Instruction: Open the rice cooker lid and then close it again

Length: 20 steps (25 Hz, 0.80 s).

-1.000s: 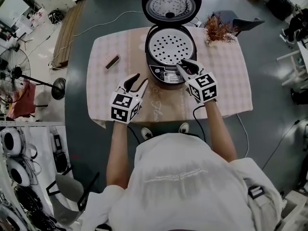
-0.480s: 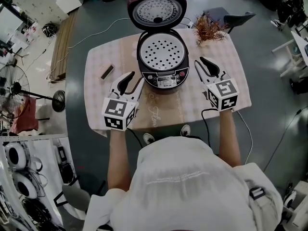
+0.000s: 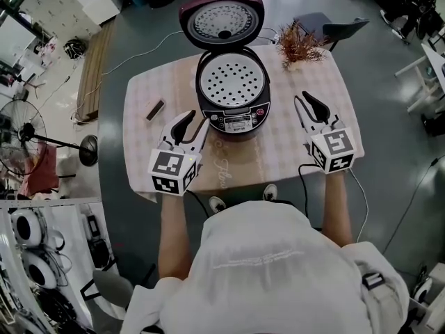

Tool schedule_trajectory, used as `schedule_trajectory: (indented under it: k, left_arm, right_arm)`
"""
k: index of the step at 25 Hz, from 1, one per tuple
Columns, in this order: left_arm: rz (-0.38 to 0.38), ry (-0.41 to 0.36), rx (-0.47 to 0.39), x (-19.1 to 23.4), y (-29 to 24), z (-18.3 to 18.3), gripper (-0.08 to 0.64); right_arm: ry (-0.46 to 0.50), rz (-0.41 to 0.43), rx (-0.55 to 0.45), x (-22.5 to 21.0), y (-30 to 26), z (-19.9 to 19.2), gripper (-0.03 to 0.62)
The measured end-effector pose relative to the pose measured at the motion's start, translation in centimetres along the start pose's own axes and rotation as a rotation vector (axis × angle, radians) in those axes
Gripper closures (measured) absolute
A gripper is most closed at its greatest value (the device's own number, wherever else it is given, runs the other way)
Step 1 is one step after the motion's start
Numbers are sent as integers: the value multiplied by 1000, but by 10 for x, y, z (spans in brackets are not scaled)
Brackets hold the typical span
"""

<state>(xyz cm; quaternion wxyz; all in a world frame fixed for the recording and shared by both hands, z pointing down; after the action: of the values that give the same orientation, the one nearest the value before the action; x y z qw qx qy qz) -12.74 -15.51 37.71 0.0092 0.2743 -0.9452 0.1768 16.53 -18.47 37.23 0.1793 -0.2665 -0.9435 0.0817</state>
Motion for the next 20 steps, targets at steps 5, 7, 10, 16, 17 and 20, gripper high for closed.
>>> schedule_trajectory:
  k: [5, 7, 10, 16, 17, 20]
  left_arm:
    - [-11, 3, 40, -11, -9, -8, 407]
    - [-14, 3, 56, -15, -13, -11, 407]
    - [-15, 2, 74, -23, -19, -13, 407]
    - [8, -55, 109, -34, -34, -4, 407]
    - [13, -72, 113, -36, -38, -1, 407]
    - [40, -125, 119, -41, -51, 14, 407]
  right_arm:
    - [-24, 16, 6, -4, -1, -10, 489]
    - [-38, 23, 8, -7, -3, -15, 490]
    - [-54, 36, 5, -12, -6, -22, 490]
    - [-96, 78, -27, -24, -19, -31, 483]
    - [-96, 87, -31, -27, -21, -33, 476]
    - [-92, 122, -49, -37, -27, -36, 459]
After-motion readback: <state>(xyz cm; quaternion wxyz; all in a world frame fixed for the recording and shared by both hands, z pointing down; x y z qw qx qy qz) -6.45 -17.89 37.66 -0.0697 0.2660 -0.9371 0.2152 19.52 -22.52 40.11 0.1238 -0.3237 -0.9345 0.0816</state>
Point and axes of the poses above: the fingertips, and each gripper's own axes: y backward along the fingers, x to its left, z out of its top, the point moved 5 cm from there along y, backward along the fingers, and after that the axes turned 10 degrees about y, right-handed, at the moved point
